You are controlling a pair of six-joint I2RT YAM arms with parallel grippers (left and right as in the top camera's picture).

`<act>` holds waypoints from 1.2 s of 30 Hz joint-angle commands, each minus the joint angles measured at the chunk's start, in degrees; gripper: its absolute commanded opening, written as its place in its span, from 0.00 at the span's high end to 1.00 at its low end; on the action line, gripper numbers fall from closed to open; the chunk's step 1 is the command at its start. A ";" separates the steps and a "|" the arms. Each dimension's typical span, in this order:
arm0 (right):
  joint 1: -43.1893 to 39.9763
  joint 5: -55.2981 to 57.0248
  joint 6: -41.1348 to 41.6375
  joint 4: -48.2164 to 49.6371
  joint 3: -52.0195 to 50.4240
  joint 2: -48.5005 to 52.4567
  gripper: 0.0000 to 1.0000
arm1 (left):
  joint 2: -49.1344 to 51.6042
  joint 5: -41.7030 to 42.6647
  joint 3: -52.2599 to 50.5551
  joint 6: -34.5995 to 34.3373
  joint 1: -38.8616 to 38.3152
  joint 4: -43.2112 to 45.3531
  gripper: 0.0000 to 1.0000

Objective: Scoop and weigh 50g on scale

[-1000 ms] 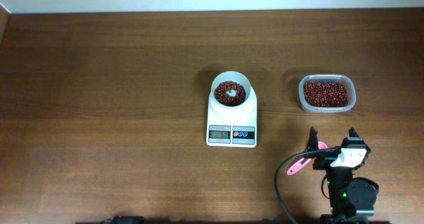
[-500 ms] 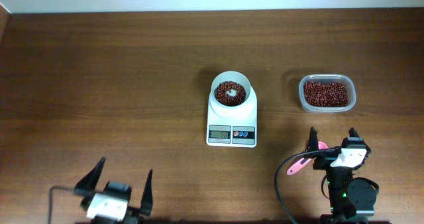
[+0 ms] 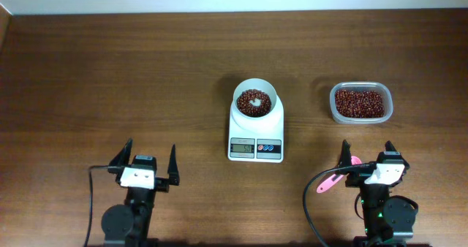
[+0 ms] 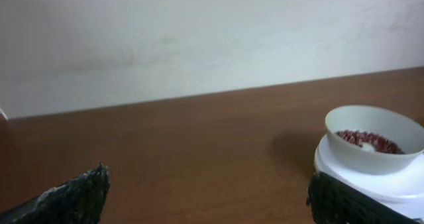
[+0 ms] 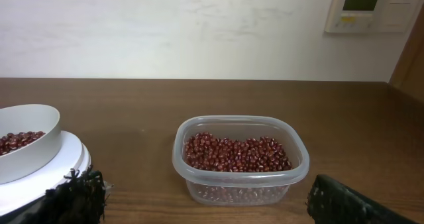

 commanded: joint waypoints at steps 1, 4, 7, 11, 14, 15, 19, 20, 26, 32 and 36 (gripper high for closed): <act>-0.33 -0.26 -0.24 -0.13 -0.46 -0.44 0.02 | -0.28 -1.18 -2.10 -0.94 0.13 1.55 0.01; -0.33 -0.26 -0.24 -0.13 -0.46 -0.44 0.01 | -0.28 -1.36 -6.25 -0.94 0.13 9.01 0.01; -0.33 -0.26 -0.24 -0.13 -0.46 -0.44 0.01 | -0.31 -1.40 -6.12 -0.94 0.13 7.43 0.01; -0.33 -0.26 -0.24 -0.13 -0.46 -0.44 0.01 | -0.24 -1.18 -6.10 -0.92 0.13 3.76 0.01; -0.33 -0.26 -0.24 -0.13 -0.46 -0.44 0.01 | -0.24 -1.18 -6.10 -0.92 0.13 3.76 0.01; -0.33 -0.26 -0.24 -0.13 -0.46 -0.44 0.01 | -0.22 -1.25 -6.10 -0.92 0.13 3.69 0.01; -0.33 -0.26 -0.24 -0.13 -0.46 -0.44 0.01 | 0.31 -1.38 -6.10 -0.90 0.13 3.76 0.01; -0.33 -0.26 -0.24 -0.13 -0.46 -0.44 0.01 | 0.31 -1.38 -6.10 -0.90 0.13 3.76 0.01; -0.33 -0.26 -0.24 -0.13 -0.46 -0.44 0.01 | 0.31 -1.38 -6.10 -0.90 0.13 3.78 0.01; -0.33 -0.26 -0.24 -0.13 -0.46 -0.44 0.01 | -0.44 -1.38 -6.10 -0.90 0.13 3.91 0.01; -0.37 -0.24 -0.24 -0.13 -0.46 -0.44 0.01 | -0.44 -1.38 -6.12 -0.90 0.13 3.91 0.01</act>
